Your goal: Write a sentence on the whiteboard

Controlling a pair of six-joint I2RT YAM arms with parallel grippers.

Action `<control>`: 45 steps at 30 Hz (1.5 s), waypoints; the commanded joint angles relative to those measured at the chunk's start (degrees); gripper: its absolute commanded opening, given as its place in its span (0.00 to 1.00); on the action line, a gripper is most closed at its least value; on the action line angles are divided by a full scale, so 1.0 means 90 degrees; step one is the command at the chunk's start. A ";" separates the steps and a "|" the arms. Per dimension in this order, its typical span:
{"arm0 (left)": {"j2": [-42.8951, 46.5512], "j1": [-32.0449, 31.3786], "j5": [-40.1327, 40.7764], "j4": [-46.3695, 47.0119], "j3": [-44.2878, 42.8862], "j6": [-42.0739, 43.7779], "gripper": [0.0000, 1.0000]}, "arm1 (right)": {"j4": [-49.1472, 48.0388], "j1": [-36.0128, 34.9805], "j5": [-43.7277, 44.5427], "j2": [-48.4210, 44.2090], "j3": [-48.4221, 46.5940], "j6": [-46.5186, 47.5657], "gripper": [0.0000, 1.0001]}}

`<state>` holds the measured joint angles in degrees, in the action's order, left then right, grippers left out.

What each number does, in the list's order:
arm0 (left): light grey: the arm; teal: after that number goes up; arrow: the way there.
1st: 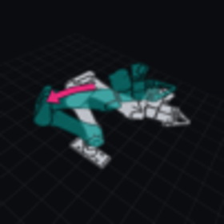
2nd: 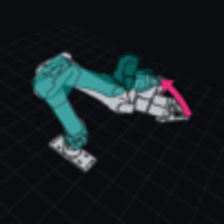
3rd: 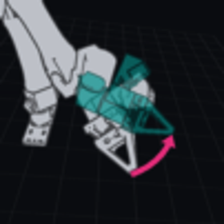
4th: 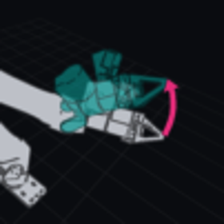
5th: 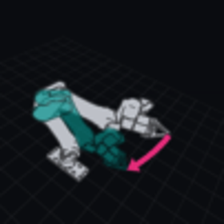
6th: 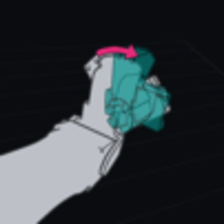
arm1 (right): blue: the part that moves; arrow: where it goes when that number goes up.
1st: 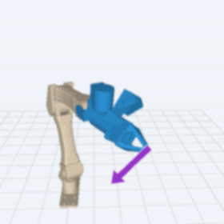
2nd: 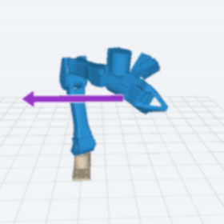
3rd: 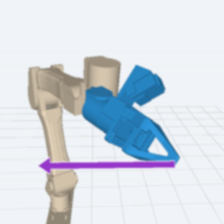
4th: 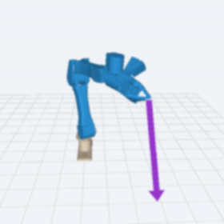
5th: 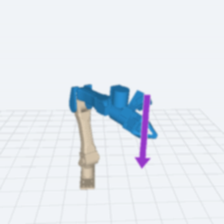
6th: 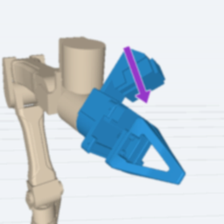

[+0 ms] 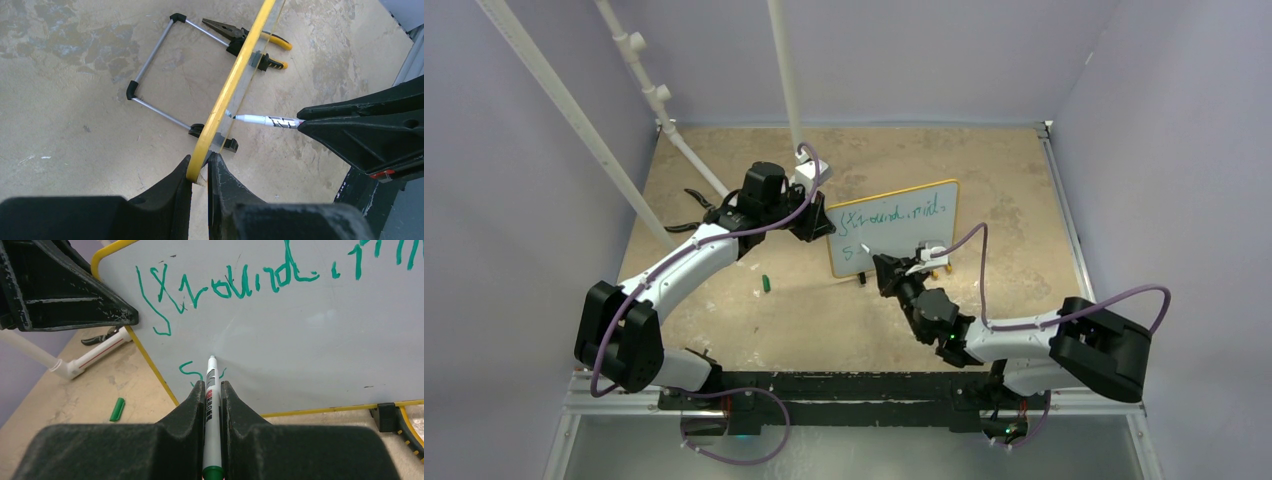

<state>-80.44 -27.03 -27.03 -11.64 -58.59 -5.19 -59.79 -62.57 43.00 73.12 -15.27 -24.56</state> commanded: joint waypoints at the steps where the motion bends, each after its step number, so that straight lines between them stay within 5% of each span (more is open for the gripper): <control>1: 0.0014 0.0053 0.0405 -0.0037 0.0000 0.0064 0.00 | 0.0314 0.0018 0.0315 0.0049 -0.0290 -0.0132 0.00; 22: 0.0021 0.0049 0.0405 -0.0045 -0.0002 0.0061 0.00 | 0.1958 0.0018 0.0227 0.0390 -0.0562 -0.1129 0.00; 45: -0.0027 0.0051 0.0400 -0.0035 0.0005 0.0067 0.00 | 0.0499 0.0018 0.0539 -0.0264 -0.0249 0.0054 0.00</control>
<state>-80.44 -27.03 -26.59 -11.46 -58.59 -5.37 -52.62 -62.57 45.74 69.56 -16.47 -26.06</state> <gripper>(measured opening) 0.131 0.139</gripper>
